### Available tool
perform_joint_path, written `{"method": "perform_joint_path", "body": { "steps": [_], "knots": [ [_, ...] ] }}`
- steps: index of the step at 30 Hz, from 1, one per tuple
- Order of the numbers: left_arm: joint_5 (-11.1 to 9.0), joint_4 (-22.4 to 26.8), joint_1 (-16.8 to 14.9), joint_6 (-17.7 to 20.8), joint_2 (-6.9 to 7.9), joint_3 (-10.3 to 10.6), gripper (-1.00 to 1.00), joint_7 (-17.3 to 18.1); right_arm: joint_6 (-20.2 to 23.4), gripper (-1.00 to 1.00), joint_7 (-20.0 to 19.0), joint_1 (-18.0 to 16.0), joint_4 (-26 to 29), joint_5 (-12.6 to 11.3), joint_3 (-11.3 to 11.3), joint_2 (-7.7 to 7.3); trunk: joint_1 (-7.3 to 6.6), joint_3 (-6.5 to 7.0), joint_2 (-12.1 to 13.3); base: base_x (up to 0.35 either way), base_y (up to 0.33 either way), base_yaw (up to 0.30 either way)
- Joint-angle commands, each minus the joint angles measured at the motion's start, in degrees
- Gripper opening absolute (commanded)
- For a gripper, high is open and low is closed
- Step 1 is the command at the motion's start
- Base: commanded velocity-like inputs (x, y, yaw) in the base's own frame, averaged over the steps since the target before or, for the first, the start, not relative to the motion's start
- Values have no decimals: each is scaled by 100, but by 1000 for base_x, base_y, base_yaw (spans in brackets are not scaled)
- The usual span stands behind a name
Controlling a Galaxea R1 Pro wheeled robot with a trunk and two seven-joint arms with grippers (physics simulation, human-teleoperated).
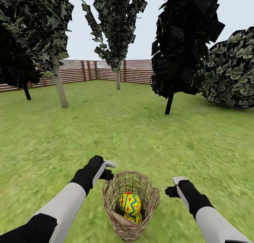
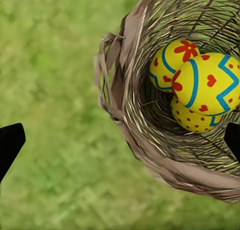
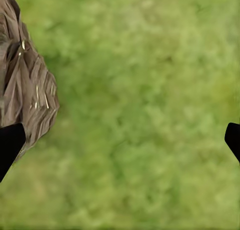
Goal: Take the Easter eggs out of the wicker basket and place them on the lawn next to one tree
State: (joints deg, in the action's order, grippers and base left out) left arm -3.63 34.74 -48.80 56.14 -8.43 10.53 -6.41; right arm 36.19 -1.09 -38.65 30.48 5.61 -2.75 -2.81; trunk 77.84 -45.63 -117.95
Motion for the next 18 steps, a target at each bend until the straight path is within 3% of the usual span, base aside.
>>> {"method": "perform_joint_path", "body": {
  "steps": [1, 11, 18],
  "knots": [
    [-42, 6, 0, 19, 5, 20, 100, -45, 29, 100, -110, -2, 23, 57, -32, -2, -1, -6, -3, 0, 0, 0],
    [-33, -6, 0, 2, 8, 28, 100, -47, 29, 100, -268, -2, 37, 63, -107, -95, -1, -6, -3, 129, 0, 0],
    [-33, -10, -1, 2, 8, 28, 100, -38, 29, 100, -268, -2, 37, 59, -152, -87, -1, -6, -3, 28, 0, 0]
  ]
}}
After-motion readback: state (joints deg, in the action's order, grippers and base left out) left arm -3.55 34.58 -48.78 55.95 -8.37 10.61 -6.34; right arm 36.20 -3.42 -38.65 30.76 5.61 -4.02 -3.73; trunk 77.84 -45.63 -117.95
